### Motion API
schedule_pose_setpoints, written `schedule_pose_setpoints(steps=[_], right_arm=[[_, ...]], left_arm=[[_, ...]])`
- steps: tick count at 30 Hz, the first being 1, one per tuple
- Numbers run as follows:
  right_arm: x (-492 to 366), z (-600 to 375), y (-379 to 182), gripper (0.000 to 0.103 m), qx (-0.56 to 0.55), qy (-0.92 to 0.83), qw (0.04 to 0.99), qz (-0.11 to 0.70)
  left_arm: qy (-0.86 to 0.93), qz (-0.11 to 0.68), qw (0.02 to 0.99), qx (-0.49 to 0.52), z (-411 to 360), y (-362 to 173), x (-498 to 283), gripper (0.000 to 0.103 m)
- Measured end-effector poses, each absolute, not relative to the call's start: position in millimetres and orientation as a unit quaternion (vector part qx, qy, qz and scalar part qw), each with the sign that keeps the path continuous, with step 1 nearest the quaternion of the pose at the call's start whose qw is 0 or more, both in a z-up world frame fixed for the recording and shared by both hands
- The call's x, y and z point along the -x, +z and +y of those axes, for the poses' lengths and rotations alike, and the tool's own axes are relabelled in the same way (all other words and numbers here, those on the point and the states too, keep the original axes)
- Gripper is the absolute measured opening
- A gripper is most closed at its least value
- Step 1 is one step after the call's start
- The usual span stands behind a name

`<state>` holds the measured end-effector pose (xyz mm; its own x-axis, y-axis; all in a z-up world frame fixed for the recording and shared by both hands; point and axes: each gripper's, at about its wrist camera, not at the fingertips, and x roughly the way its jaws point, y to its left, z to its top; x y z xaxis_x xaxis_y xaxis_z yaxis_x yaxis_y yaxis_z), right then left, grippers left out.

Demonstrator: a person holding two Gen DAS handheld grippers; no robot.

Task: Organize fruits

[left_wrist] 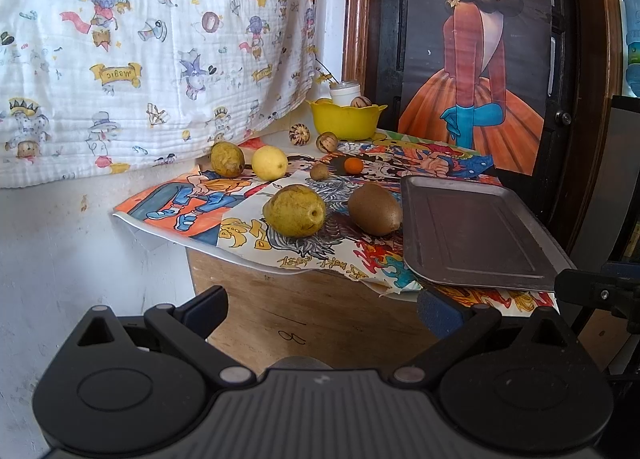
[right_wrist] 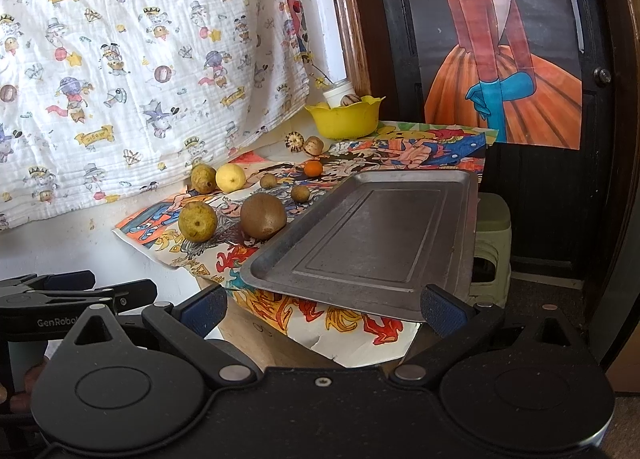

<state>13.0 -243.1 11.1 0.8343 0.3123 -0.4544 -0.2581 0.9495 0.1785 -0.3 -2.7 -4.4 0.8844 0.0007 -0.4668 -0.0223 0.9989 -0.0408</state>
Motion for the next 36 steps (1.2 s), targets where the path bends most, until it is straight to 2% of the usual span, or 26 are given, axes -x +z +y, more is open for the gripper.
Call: schedule_pose_setpoints(steps=[13, 27, 36], right_arm=[[-35, -250, 18, 0.103, -0.043, 0.167, 0.959, 0.223], [-108, -225, 57, 0.103, 0.131, 0.217, 0.951, 0.178], [-163, -185, 36, 0.102, 0.197, 0.301, 0.906, 0.223]], left_arm=[[0.035, 0.249, 0.967, 0.041, 19, -1, -20, 0.103], [0.04, 0.239, 0.966, 0.086, 53, 14, -77, 0.103], [0.016, 0.283, 0.945, 0.161, 68, 9, -125, 0.102]])
